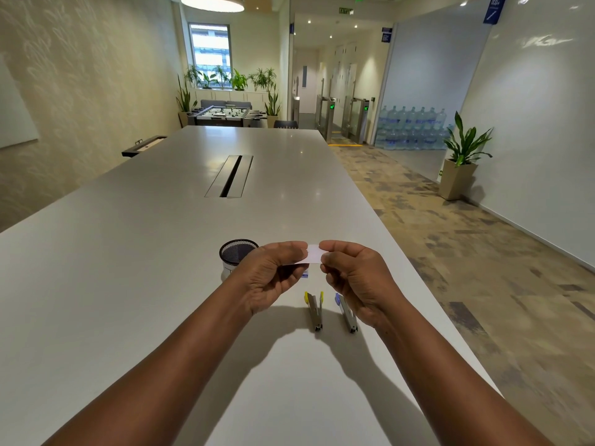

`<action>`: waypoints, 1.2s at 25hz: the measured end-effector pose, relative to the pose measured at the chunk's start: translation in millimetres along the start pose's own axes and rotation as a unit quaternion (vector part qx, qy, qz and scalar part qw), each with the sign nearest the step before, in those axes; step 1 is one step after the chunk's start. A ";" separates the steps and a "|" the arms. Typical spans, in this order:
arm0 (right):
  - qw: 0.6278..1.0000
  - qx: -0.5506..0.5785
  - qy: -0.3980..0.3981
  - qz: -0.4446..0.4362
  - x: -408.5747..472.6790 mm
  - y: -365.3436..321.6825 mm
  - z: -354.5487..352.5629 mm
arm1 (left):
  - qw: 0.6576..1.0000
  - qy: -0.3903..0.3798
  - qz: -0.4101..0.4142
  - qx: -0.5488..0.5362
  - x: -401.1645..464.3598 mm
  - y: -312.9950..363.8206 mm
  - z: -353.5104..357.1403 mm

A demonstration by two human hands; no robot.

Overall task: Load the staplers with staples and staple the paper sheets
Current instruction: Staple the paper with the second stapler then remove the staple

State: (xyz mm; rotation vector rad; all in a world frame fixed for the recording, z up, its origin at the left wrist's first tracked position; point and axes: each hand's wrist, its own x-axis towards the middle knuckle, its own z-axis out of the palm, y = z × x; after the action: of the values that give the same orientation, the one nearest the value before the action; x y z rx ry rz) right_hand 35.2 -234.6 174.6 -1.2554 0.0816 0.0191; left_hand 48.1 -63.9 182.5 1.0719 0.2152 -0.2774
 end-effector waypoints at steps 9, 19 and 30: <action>0.998 -0.047 -0.019 -0.026 -4.8 5.4 -1.7 | 0.998 0.054 0.018 -0.004 3.9 -6.4 4.4; 0.998 -0.050 -0.006 -0.027 -5.6 4.5 -4.3 | 0.999 -0.001 0.031 0.037 3.1 -8.3 2.2; 0.997 -0.064 -0.010 -0.032 -5.4 3.7 -5.8 | 0.998 -0.007 0.040 0.045 1.9 -9.5 1.8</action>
State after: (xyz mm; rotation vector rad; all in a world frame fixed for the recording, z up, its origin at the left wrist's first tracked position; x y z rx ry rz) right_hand 29.3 -238.9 169.6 -1.3848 0.0234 -0.0191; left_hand 46.8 -69.9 174.8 1.1651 0.1474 -0.2236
